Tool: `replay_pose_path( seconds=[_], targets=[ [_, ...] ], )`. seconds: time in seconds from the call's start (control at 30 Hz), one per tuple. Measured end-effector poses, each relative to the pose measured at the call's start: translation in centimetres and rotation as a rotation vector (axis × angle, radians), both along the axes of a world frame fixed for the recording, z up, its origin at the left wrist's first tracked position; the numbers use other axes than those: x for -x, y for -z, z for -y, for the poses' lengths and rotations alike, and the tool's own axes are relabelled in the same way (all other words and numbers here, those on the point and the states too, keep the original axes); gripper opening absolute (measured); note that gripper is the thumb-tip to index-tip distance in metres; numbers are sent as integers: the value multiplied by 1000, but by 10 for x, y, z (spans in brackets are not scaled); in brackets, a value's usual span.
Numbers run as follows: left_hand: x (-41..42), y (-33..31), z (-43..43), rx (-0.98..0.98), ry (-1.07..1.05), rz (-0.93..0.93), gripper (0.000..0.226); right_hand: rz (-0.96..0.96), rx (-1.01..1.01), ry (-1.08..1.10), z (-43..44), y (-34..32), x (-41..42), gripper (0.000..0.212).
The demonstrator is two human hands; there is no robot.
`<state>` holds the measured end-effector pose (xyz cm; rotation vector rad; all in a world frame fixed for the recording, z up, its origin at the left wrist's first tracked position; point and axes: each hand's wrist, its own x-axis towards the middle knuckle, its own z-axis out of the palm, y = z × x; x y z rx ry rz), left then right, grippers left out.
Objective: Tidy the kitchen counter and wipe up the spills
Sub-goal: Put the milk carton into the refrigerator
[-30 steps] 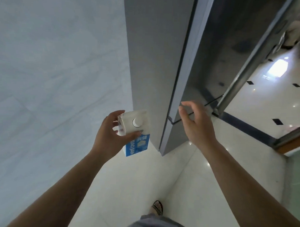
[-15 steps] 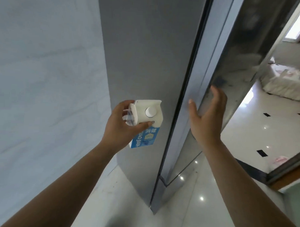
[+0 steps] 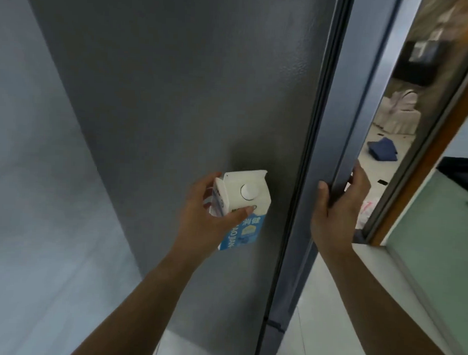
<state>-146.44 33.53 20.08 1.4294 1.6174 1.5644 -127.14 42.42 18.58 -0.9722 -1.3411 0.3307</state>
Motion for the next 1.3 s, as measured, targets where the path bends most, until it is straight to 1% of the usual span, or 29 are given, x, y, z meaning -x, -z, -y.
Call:
replay_pose_path(
  seconds=[0.1,0.23,0.37,0.53,0.57,0.7,0.87,0.97,1.03,1.17,1.3],
  targets=[
    [9,-1,-8,-10,77,17,85,-43,26,22,8,-5,8,61],
    [12,-5,-17,-13,144,47,78,-22,80,85,9,-9,16,79],
    [15,-3,-23,-19,157,46,76,-40,131,82,10,-13,14,81],
    [18,-3,-27,-19,154,37,76,-39,207,102,14,-18,15,89],
    [17,-3,-27,-22,155,48,76,-37,215,107,14,-19,16,90],
    [10,-3,-28,-32,163,98,63,-11,218,145,14,-20,15,89],
    [4,-4,-27,-19,180,77,80,11,246,171,16,-23,16,88],
    [3,-4,-27,-23,172,82,76,28,259,182,18,-25,16,89],
    [3,-5,-26,-16,171,69,79,35,260,190,19,-25,16,89],
    [4,-8,-26,-25,174,79,69,49,265,205,19,-26,17,89],
    [7,-9,-27,-30,182,56,67,50,267,220,20,-25,17,89]
  ],
)
